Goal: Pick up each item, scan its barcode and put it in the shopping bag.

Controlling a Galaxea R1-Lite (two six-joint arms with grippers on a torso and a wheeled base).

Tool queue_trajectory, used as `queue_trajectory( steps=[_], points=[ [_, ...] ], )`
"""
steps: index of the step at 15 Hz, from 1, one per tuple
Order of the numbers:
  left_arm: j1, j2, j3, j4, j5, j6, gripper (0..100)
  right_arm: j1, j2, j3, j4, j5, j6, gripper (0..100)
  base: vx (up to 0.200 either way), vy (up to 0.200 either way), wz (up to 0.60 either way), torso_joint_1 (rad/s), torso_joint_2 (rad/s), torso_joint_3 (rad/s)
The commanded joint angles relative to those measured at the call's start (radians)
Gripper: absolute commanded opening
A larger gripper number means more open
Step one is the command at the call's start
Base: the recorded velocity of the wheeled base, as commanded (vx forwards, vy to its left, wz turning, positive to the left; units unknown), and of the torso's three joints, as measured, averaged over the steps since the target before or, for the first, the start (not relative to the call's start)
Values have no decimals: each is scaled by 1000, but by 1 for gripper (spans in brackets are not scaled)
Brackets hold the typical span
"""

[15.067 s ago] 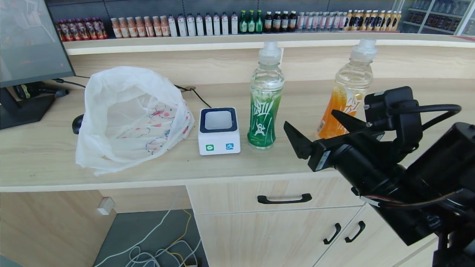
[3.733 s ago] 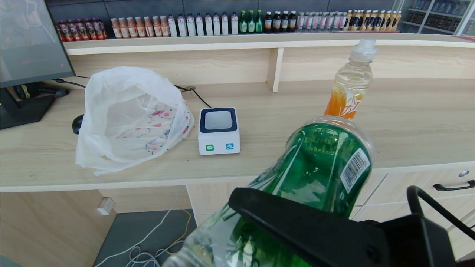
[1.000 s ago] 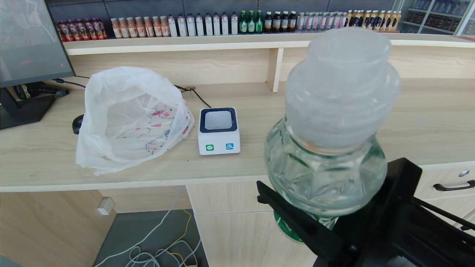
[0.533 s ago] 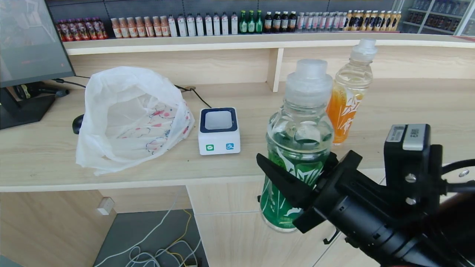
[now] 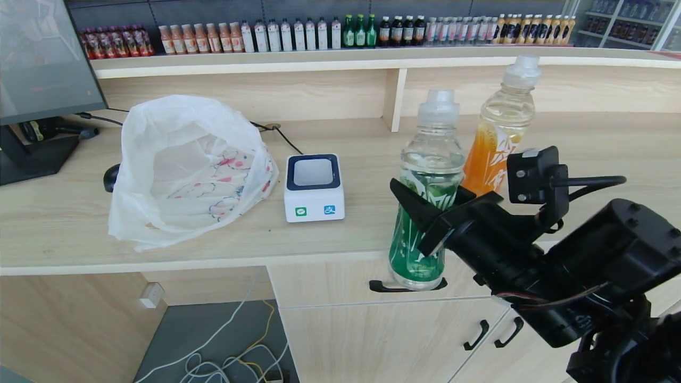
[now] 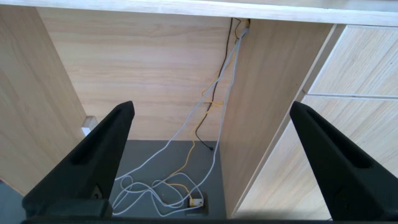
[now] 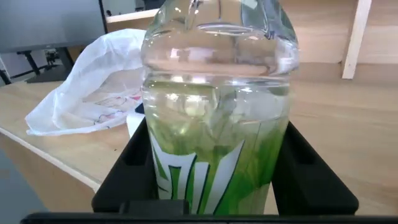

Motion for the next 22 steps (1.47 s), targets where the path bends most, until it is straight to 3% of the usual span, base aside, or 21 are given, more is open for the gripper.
queue_trajectory(
  steps=[1, 4, 7, 17, 22],
  points=[
    [0, 0, 0, 0, 2, 0, 100, -26, 21, -36, -2, -1, -1, 0, 0, 0, 0, 0, 0, 0],
    [0, 0, 0, 0, 0, 0, 100, -54, 44, -134, -2, -4, -8, 0, 0, 0, 0, 0, 0, 0],
    [0, 0, 0, 0, 0, 0, 100, -54, 27, -134, -2, -61, 3, 0, 0, 0, 0, 0, 0, 0],
    [0, 0, 0, 0, 2, -3, 100, -54, -7, -197, -2, -63, -4, 0, 0, 0, 0, 0, 0, 0],
    [0, 0, 0, 0, 0, -1, 100, -54, -22, -197, -2, -63, -4, 0, 0, 200, 0, 3, 4, 2]
  ],
)
